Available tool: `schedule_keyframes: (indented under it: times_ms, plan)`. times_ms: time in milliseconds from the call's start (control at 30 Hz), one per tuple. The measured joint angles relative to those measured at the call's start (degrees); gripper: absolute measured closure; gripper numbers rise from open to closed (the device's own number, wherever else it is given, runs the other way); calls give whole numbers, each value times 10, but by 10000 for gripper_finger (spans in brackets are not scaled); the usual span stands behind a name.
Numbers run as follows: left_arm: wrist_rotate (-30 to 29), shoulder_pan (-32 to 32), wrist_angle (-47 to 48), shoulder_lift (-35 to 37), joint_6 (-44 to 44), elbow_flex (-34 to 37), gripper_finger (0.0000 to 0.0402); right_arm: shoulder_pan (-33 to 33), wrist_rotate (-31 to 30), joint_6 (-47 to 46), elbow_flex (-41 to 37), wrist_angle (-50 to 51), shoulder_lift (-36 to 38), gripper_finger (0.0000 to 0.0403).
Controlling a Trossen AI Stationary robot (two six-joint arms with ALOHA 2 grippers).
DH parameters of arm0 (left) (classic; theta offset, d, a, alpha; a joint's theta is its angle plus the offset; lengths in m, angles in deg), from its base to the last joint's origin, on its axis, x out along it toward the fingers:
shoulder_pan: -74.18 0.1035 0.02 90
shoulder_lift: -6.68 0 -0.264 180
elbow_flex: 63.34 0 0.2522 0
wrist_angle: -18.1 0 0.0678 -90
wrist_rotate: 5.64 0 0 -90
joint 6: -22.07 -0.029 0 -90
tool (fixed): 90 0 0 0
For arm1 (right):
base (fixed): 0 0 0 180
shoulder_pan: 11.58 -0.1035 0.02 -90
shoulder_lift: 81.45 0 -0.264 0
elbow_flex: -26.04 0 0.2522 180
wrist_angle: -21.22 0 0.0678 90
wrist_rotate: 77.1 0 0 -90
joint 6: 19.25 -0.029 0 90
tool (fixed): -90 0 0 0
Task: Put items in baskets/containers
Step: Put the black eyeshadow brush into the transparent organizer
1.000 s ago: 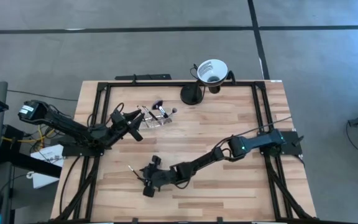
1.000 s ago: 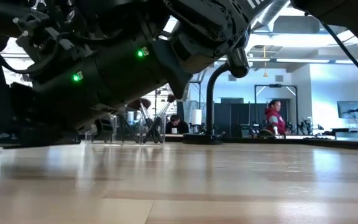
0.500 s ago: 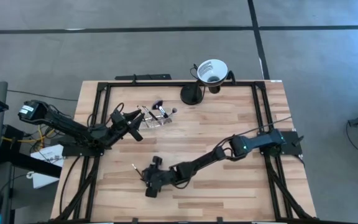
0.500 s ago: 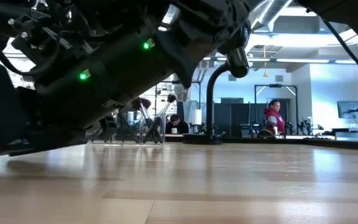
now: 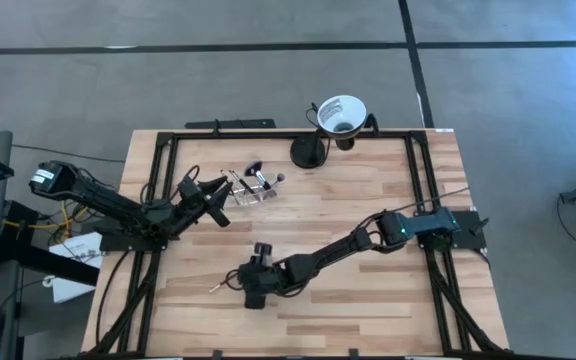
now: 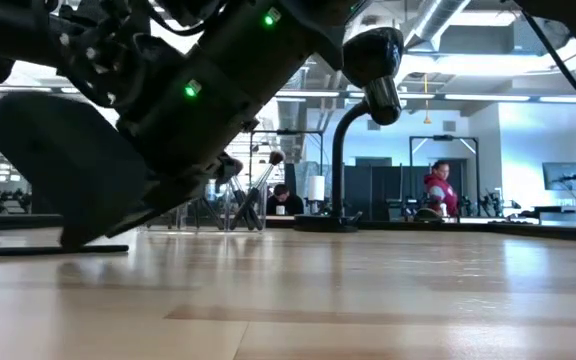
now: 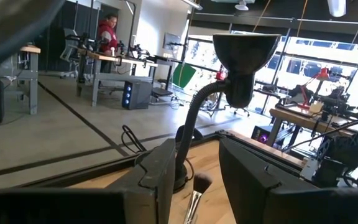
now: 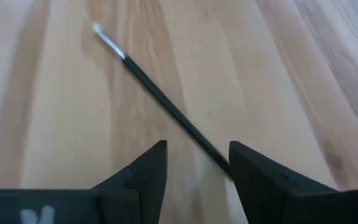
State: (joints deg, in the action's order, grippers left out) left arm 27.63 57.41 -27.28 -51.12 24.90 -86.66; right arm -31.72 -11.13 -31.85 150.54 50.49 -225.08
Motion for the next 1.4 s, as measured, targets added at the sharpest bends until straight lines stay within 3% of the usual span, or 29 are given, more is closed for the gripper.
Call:
schedule_keyframes:
  times_ms: [300, 533, 800, 933, 1067, 1167, 1400]
  plan:
    - [0, 0, 0, 0, 0, 0, 280, -14, -9, 133, 0, 50, 30, 239]
    - [2, 0, 1, 0, 4, 0, 280, -41, -104, 176, 0, 177, 141, 239]
    - [15, 0, 3, 0, 6, 0, 280, -58, -106, 177, -122, 134, 234, 239]
    - [15, 0, 2, 0, 6, 0, 280, -43, -33, 220, -244, -72, 244, 239]
    - [15, 0, 2, 0, 6, 0, 280, -7, 161, 289, -330, -373, 220, 239]
    - [15, 0, 2, 0, 6, 0, 280, 17, 247, 287, -337, -502, 178, 239]
    - [15, 0, 0, 0, 6, 0, 280, 68, 305, 192, -254, -511, 58, 239]
